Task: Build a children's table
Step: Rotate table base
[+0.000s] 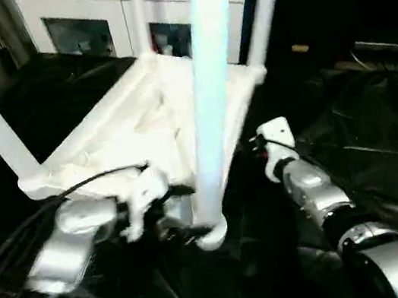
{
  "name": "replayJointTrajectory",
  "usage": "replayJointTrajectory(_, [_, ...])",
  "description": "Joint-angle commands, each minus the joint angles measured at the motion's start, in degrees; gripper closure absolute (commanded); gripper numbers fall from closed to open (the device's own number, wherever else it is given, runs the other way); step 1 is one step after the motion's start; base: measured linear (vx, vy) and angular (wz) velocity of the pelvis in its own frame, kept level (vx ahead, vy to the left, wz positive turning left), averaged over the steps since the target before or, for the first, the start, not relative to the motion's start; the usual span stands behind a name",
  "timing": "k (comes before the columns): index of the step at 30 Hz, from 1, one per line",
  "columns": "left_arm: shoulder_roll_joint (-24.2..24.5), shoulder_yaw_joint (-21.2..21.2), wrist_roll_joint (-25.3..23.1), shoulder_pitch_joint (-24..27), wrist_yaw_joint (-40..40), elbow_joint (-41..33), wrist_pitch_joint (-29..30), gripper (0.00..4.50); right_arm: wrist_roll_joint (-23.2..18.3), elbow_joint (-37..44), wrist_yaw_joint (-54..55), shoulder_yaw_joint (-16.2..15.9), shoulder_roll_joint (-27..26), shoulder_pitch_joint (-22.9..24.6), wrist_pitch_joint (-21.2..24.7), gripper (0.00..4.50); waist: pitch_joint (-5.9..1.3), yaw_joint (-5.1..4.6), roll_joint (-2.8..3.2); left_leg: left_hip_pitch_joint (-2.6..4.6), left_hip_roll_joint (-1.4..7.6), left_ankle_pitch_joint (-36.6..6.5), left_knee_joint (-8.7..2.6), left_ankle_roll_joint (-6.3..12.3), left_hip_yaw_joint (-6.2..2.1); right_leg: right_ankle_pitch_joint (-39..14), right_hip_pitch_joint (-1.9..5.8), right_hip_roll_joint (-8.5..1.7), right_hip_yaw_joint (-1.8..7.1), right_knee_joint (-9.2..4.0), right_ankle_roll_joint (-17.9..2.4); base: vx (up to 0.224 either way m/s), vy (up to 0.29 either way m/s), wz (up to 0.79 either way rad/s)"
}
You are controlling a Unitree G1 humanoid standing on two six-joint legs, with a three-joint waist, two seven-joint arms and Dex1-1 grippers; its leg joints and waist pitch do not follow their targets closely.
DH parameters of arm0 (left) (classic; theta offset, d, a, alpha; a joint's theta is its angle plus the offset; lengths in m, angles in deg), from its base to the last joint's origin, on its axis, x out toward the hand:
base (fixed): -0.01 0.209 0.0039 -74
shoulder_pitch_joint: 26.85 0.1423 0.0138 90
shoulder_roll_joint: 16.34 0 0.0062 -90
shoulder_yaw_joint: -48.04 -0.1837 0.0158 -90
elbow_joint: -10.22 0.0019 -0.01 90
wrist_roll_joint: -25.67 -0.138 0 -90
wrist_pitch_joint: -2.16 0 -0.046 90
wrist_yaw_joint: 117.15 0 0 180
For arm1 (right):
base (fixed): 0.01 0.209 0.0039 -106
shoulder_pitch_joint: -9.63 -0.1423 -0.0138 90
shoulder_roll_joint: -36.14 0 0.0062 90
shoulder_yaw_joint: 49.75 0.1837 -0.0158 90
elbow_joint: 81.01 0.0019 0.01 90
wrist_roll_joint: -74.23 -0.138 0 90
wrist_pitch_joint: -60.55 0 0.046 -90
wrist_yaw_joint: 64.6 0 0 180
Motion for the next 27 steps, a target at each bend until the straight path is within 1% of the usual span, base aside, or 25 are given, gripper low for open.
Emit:
replayJointTrajectory(1, [-1.0, -0.1, -0.5, -1.4, -1.5, 0.3, -0.7, 0.06, 0.4, 0.2, -1.1, -0.7, 0.0, -1.1, 0.2, 1.34, -3.67, 0.34, 0.99, 0.42, 0.84, -14.9, -4.47, -1.5, -0.47, -8.6, 2.54, -2.15, 1.85, -4.25, -12.7, 0.0, 0.0, 0.0])
replayJointTrajectory(2, [-1.4, -0.2, -0.8, -1.6, -2.0, 0.7, -0.9, 0.06, 0.5, 0.2, -0.9, -0.7, 0.0, -1.2, 0.2, 1.34, -3.72, 0.39, 1.0, 0.61, 0.87, -14.7, -4.39, -1.43, -0.43, -8.4, 2.44, -2.17, 1.85, -4.3, -12.6, 0.0, 0.0, 0.0])
replayJointTrajectory(4, [-1.7, -0.3, -1.3, -1.9, -2.4, 1.3, -1.4, 0.06, 0.7, 0.3, -0.4, -0.7, 0.2, -1.2, 0.1, 1.34, -3.69, 0.45, 1.08, 0.61, 0.88, -14.0, -4.35, -1.14, -0.39, -7.6, 2.38, -2.13, 1.85, -4.26, -12.8, 0.0, 0.0, 0.0])
replayJointTrajectory(7, [-1.9, -0.3, -2.5, -2.1, -3.7, 2.2, -2.7, 0.06, 0.1, 0.8, 0.2, -0.1, 0.8, -1.0, 0.0, 1.34, -3.75, 0.47, 1.11, 0.67, 0.88, -14.1, -4.35, -1.02, -0.39, -7.2, 2.35, -2.07, 1.82, -4.2, -12.7, 0.0, 0.0, 0.0])
replayJointTrajectory(8, [-2.1, 0.0, -2.9, -2.2, -4.6, 2.5, -3.2, 0.06, -0.3, 1.3, 0.3, 0.3, 1.3, -0.7, 0.1, 1.34, -3.66, 0.46, 1.1, 0.64, 0.9, -14.4, -4.39, -1.01, -0.38, -7.4, 2.31, -2.06, 1.82, -4.25, -12.7, 0.0, 0.0, 0.0])
replayJointTrajectory(9, [-2.9, 0.9, -2.6, -1.9, -6.2, 2.3, -3.3, 0.06, -1.0, 2.8, 0.3, 1.1, 2.1, 0.2, 0.2, 1.34, -3.61, 0.54, 1.17, 0.78, 0.95, -15.3, -4.44, -1.24, -0.37, -8.3, 2.24, -2.02, 1.82, -4.34, -12.5, 0.0, 0.0, 0.0])
replayJointTrajectory(11, [-4.6, 2.3, 0.3, -0.3, -6.9, -0.5, -2.1, 0.06, -2.2, 5.8, 0.3, 2.4, 2.9, 1.7, 0.9, 1.34, -3.51, 0.65, 1.09, 0.86, 0.97, -15.8, -4.43, -1.28, -0.33, -8.8, 2.2, -2.01, 1.85, -4.49, -12.2, 0.0, 0.0, 0.0])
replayJointTrajectory(12, [-6.0, 3.8, 3.4, 1.4, -7.3, -3.3, -1.2, 0.06, -3.4, 9.3, -0.2, 3.4, 3.4, 3.3, 1.4, 1.34, -3.46, 0.77, 1.22, 0.86, 0.95, -16.4, -4.43, -1.37, -0.3, -9.2, 2.18, -2.04, 1.94, -4.56, -11.9, 0.0, 0.0, 0.0])
replayJointTrajectory(13, [-6.2, 4.0, 3.8, 1.7, -7.3, -3.7, -1.1, 0.06, -3.5, 9.8, -0.3, 3.6, 3.4, 3.5, 1.5, 1.34, -3.57, 1.01, 1.24, 0.67, 1.07, -15.9, -4.44, -1.42, -0.38, -8.4, 2.45, -2.2, 1.96, -4.48, -11.7, 0.0, 0.0, 0.0])
replayJointTrajectory(14, [-6.7, 4.8, 5.1, 2.5, -7.4, -4.8, -0.8, 0.06, -4.1, 11.7, -0.3, 4.0, 3.6, 4.3, 1.8, 1.34, -3.64, 1.04, 1.13, 0.73, 1.0, -15.5, -4.36, -1.3, -0.33, -7.9, 2.35, -2.04, 1.91, -4.45, -11.7, 0.0, 0.0, 0.0])
replayJointTrajectory(15, [-7.2, 5.7, 6.8, 3.5, -7.5, -6.2, -0.2, 0.06, -4.6, 14.1, -0.3, 4.5, 3.8, 5.3, 2.2, 1.34, -3.66, 1.19, 1.62, 0.65, 0.9, -14.8, -4.33, -1.1, -0.36, -6.7, 2.34, -1.9, 1.87, -4.27, -11.9, 0.0, 0.0, 0.0])
replayJointTrajectory(16, [-7.6, 7.4, 9.8, 5.4, -8.0, -8.3, 0.9, 0.06, -5.3, 18.5, -0.3, 5.0, 4.3, 7.3, 3.1, 1.34, -3.58, 1.27, 1.4, 0.63, 0.89, -15.0, -4.35, -1.07, -0.26, -6.2, 2.38, -1.73, 1.88, -4.35, -11.6, 0.0, 0.0, 0.0])
replayJointTrajectory(17, [-7.9, 9.0, 12.2, 7.4, -8.8, -10.2, 1.8, 0.06, -5.6, 23.3, 0.1, 5.4, 4.9, 9.6, 4.2, 1.34, -3.65, 1.38, 1.65, 0.61, 0.89, -14.5, -4.4, -0.89, -0.36, -5.0, 2.48, -1.68, 1.86, -4.26, -11.5, 0.0, 0.0, 0.0])
replayJointTrajectory(18, [-7.8, 9.7, 12.9, 8.1, -9.3, -10.6, 2.2, 0.06, -5.7, 25.3, 0.3, 5.4, 5.0, 10.5, 4.8, 1.34, -3.56, 1.33, 1.5, 0.55, 0.91, -14.5, -4.38, -0.83, -0.31, -4.9, 2.44, -1.57, 1.86, -4.31, -11.4, 0.0, 0.0, 0.0])
replayJointTrajectory(19, [-7.7, 10.0, 13.2, 8.5, -9.5, -10.9, 2.5, 0.06, -5.7, 26.2, 0.3, 5.4, 5.1, 11.0, 5.1, 1.34, -3.54, 1.39, 1.49, 0.59, 0.81, -14.6, -4.4, -0.63, -0.29, -5.4, 2.44, -1.47, 1.83, -4.41, -11.1, 0.0, 0.0, 0.0])
replayJointTrajectory(20, [-7.6, 11.7, 13.1, 10.5, -11.4, -11.3, 2.5, 0.06, -5.9, 31.4, 0.4, 5.2, 5.2, 13.7, 7.0, 1.34, -3.51, 1.25, 1.67, 0.57, 0.72, -14.8, -4.41, -0.58, -0.27, -6.1, 2.36, -1.39, 1.83, -4.48, -11.0, 0.0, 0.0, 0.0])
replayJointTrajectory(21, [-7.8, 13.5, 12.0, 12.2, -14.0, -11.3, 1.7, 0.06, -6.0, 36.0, 0.4, 4.9, 5.1, 16.3, 8.6, 1.34, -3.3, 1.15, 1.54, 0.44, 0.73, -15.8, -4.57, -0.51, -0.32, -8.2, 2.42, -1.38, 1.9, -4.94, -9.6, 0.0, 0.0, 0.0])
replayJointTrajectory(22, [-8.2, 14.8, 11.0, 13.1, -16.2, -11.0, 1.2, 0.06, -6.4, 38.8, 0.3, 4.7, 4.7, 17.9, 9.8, 1.34, -3.3, 1.24, 1.62, 0.51, 0.81, -16.2, -4.71, -0.52, -0.39, -9.4, 2.43, -1.45, 1.91, -5.07, -9.2, 0.0, 0.0, 0.0])
replayJointTrajectory(23, [-8.2, 14.8, 11.0, 13.1, -16.2, -11.0, 1.2, 0.06, -6.4, 38.8, 0.3, 4.7, 4.7, 17.9, 9.8, 1.34, -3.21, 1.16, 1.63, 0.54, 0.79, -16.7, -4.72, -0.52, -0.36, -10.4, 2.3, -1.31, 1.95, -5.24, -8.7, 0.0, 0.0, 0.0])
replayJointTrajectory(24, [-9.2, 17.3, 9.0, 14.7, -20.4, -10.8, 0.0, 0.06, -7.1, 43.5, 0.0, 3.9, 4.2, 20.7, 12.7, 1.34, -3.03, 1.02, 1.76, 0.66, 0.82, -18.7, -4.94, -0.83, -0.48, -14.3, 2.02, -1.32, 1.95, -5.72, -7.5, 0.0, 0.0, 0.0])
replayJointTrajectory(25, [-10.1, 19.6, 6.7, 16.3, -25.9, -10.8, 0.1, 0.06, -7.2, 48.5, -0.3, 2.2, 3.9, 23.7, 16.1, 1.34, -2.91, 0.93, 1.72, 0.59, 0.89, -19.3, -4.99, -0.95, -0.55, -15.0, 2.02, -1.25, 1.97, -5.81, -7.1, 0.0, 0.0, 0.0])
replayJointTrajectory(26, [-10.1, 19.6, 6.7, 16.3, -25.9, -10.8, 0.1, 0.06, -7.2, 48.5, -0.3, 2.2, 3.9, 23.7, 16.1, 1.34, -2.62, 0.94, 1.75, 0.55, 0.98, -21.2, -5.19, -1.34, -0.66, -18.3, 1.86, -1.39, 1.91, -6.24, -5.9, 0.0, 0.0, 0.0])
replayJointTrajectory(27, [-11.3, 21.8, 3.2, 18.8, -34.1, -11.4, 3.4, 0.06, -5.7, 53.4, 0.7, 0.0, 3.2, 27.1, 19.4, 1.34, -2.52, 0.61, 1.53, 0.56, 0.89, -23.3, -5.23, -1.88, -0.85, -22.9, 1.72, -1.38, 1.79, -6.6, -4.4, 0.0, 0.0, 0.0])
